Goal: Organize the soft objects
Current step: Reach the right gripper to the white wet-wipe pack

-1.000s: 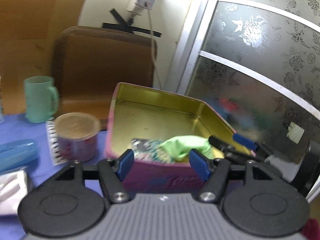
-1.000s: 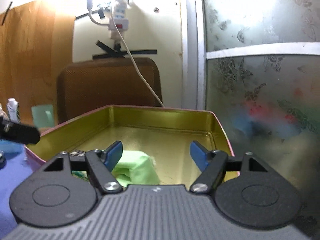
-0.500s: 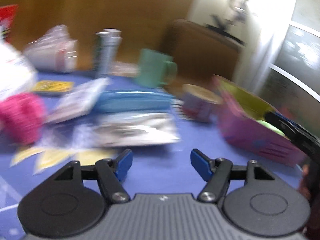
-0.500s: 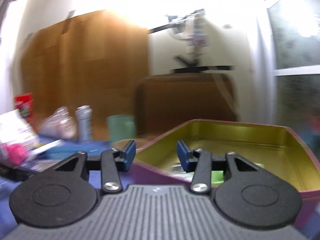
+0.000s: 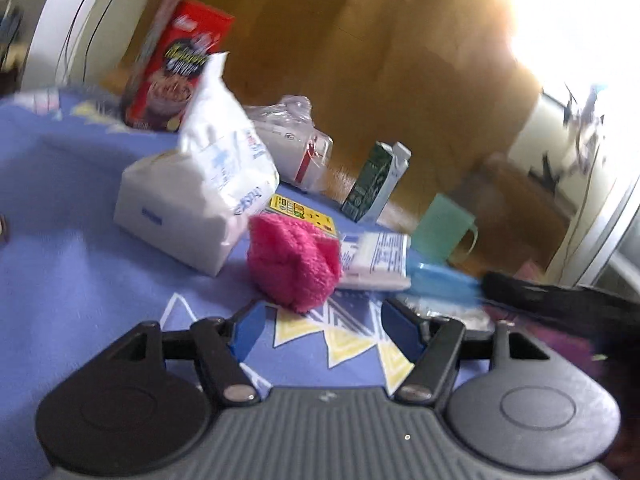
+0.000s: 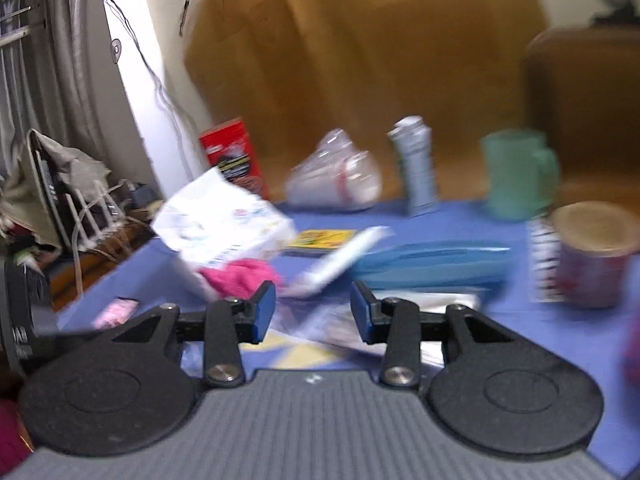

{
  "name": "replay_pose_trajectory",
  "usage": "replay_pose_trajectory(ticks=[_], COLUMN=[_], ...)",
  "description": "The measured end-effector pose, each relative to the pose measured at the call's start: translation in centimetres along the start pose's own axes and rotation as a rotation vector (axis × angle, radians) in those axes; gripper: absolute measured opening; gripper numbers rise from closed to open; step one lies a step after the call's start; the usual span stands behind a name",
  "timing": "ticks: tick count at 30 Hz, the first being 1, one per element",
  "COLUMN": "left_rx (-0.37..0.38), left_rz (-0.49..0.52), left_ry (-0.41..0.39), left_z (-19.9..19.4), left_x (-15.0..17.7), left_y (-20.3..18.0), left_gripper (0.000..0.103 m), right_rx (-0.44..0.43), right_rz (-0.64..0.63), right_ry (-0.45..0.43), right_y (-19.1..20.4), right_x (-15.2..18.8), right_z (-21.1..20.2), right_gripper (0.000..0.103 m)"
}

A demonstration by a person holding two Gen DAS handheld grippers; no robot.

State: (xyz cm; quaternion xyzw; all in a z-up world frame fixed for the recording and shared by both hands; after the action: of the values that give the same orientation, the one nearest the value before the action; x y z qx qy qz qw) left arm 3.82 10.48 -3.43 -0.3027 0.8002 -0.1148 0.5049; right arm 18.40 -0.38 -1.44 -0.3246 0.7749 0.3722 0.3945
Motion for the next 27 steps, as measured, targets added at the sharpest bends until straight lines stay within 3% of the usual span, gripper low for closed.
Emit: replay_pose_trajectory(ticks=[4,11,14,18,23,27], left_rx=[0.041,0.054,0.046,0.035,0.028,0.009], left_rz=[-0.024,0.048,0.079,0.098,0.093,0.107], left_ry=[-0.008,-0.038,-0.054,-0.066,-0.065,-0.052], left_z=[0.0,-0.4,-0.6,-0.8,-0.8,-0.6], left_x=[-0.1,0.1,0.2,0.3,0.2,0.3], left_y=[0.2,-0.9,-1.4,-1.7,-1.6,-1.7], left_gripper=[0.066,0.066,0.071,0.072,0.076,0.077], right_rx=[0.028,0.057,0.059,0.046,-0.005,-0.061], right_rz=[0.079,0.252,0.256,0.246,0.14,0.089], right_ry=[0.059,0.138,0.146,0.113,0.063,0.098], right_y=[-0.3,-2.0,-2.0,-1.8,-0.9,-1.1], right_x=[-1.1,-0.7,-0.5,-0.5,0.1,2.7], right_z=[4.3,7.6,8.3,6.9,2.3,-1.9], right_gripper=[0.044,0.044,0.028,0.023,0.015,0.015])
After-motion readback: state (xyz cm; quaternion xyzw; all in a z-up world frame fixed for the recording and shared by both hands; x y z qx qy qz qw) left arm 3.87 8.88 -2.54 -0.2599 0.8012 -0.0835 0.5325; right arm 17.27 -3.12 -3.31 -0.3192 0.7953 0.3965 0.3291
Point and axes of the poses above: each gripper's, at about its wrist camera, not at the fingertips, and z roughly the way its jaws point, y to its left, x to its underside, the point moved 7 cm from there along z, roughly the way its jaws point, and after that the axes turned 4 degrees about y, right-handed, at the moved point
